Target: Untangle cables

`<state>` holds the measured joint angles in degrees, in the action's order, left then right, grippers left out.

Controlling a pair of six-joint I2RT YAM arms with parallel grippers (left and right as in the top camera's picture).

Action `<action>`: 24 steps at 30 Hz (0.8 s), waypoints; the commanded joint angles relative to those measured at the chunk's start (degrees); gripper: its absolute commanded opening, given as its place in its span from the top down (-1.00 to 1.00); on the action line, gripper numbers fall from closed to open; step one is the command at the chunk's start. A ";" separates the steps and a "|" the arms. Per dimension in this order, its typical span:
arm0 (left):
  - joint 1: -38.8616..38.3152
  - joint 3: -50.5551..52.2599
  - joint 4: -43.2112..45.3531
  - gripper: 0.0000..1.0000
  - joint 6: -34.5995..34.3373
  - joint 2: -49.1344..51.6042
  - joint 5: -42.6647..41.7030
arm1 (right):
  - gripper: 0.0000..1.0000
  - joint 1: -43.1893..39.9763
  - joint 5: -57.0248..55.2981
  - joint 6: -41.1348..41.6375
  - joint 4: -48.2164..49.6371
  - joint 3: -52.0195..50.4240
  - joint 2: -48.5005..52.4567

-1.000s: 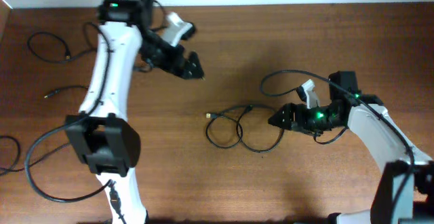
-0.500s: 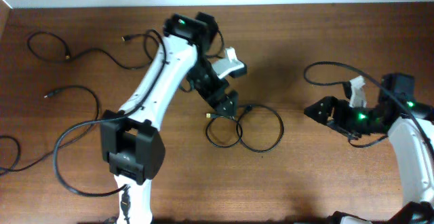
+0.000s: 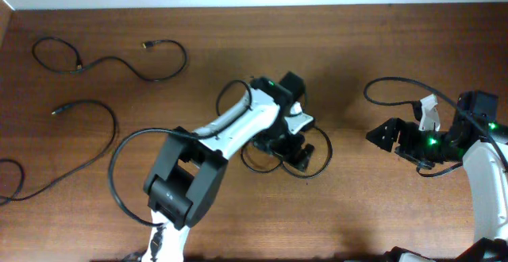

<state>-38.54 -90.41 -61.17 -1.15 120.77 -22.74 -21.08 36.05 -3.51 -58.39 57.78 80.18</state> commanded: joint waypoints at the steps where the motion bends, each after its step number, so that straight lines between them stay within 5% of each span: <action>1: -2.43 1.97 1.57 -0.98 -11.80 0.20 8.66 | -0.98 -0.37 -2.29 -1.11 -0.63 1.18 -0.85; 11: -2.67 2.10 1.84 -0.98 -27.15 0.20 18.27 | -0.98 -0.37 -2.27 -3.61 -2.16 1.16 -0.85; 23: -2.71 2.38 4.81 -0.91 -27.76 0.24 18.32 | -0.98 -0.37 -2.29 -3.61 -2.10 1.16 -0.85; 24: -2.71 2.58 4.79 -0.76 -27.74 0.24 18.32 | -0.98 -0.37 -2.29 -3.65 -1.95 1.16 -0.85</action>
<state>-41.39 -88.71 -56.42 -28.16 120.86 -5.28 -21.08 34.28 -6.44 -60.29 57.78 80.18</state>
